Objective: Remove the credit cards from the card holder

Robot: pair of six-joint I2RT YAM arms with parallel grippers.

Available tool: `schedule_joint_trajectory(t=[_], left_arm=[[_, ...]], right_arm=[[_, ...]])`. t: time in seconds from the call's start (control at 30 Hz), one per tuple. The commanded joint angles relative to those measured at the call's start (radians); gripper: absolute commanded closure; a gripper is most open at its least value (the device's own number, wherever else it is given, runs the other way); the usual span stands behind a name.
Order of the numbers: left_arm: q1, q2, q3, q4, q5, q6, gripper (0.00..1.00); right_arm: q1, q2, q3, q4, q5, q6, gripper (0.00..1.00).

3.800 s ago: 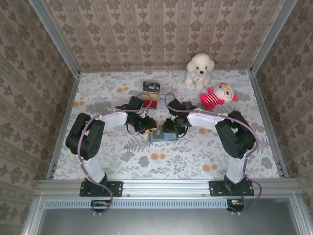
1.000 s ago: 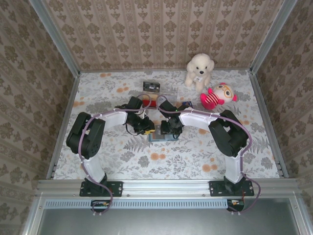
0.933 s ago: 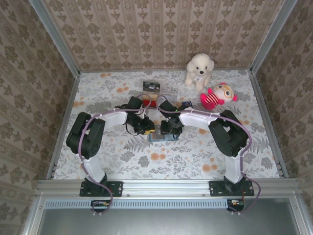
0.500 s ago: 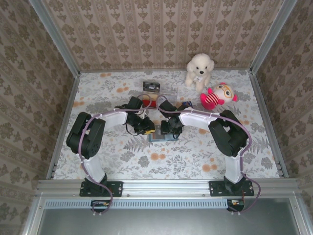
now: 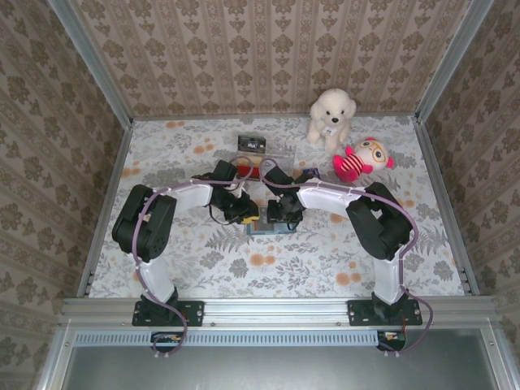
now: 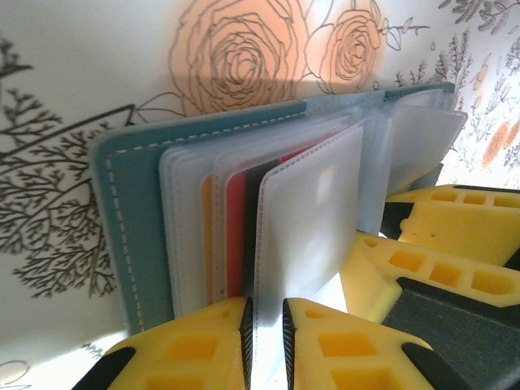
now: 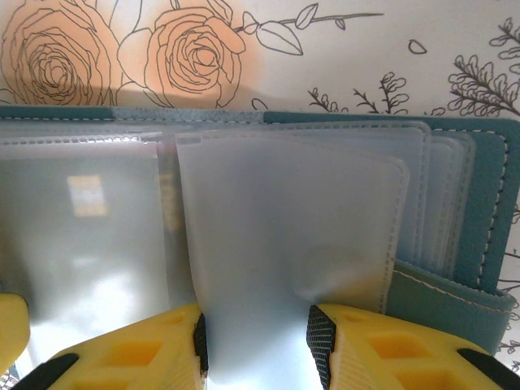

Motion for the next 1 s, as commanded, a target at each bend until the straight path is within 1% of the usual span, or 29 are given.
schedule_joint_trajectory(t=[0.0,0.1,0.17,0.33,0.47,0.6,0.7,0.77,0.87,0.97], left_arm=[[-0.002,0.021,0.035,0.002,0.042,0.027,0.79],[-0.002,0.021,0.035,0.006,0.047,0.028,0.79],[-0.002,0.015,0.036,0.004,0.047,0.031,0.80],[-0.003,0.012,0.037,0.012,0.055,0.031,0.80],[-0.009,0.012,0.042,0.026,0.066,0.022,0.80],[-0.017,0.017,0.051,0.053,0.087,0.001,0.79],[-0.039,0.017,0.067,0.082,0.115,-0.015,0.75],[-0.062,0.021,0.084,0.086,0.111,-0.023,0.69],[-0.088,0.035,0.109,0.085,0.099,-0.033,0.63],[-0.103,0.051,0.127,0.097,0.105,-0.041,0.55]], right_arm=[[0.000,0.099,-0.052,-0.093,0.030,0.015,0.59],[-0.001,0.081,-0.053,-0.091,0.023,0.018,0.59],[-0.003,0.042,-0.058,-0.072,0.015,0.024,0.58],[-0.003,-0.116,-0.071,-0.013,0.052,0.025,0.55],[-0.007,-0.210,-0.089,0.015,0.044,0.019,0.51],[-0.033,-0.301,-0.152,0.096,0.051,0.022,0.49],[-0.054,-0.359,-0.202,0.130,0.073,0.023,0.47],[-0.062,-0.393,-0.231,0.148,0.104,0.030,0.42],[-0.078,-0.438,-0.273,0.159,0.161,0.075,0.35],[-0.098,-0.454,-0.281,0.136,0.183,0.090,0.32]])
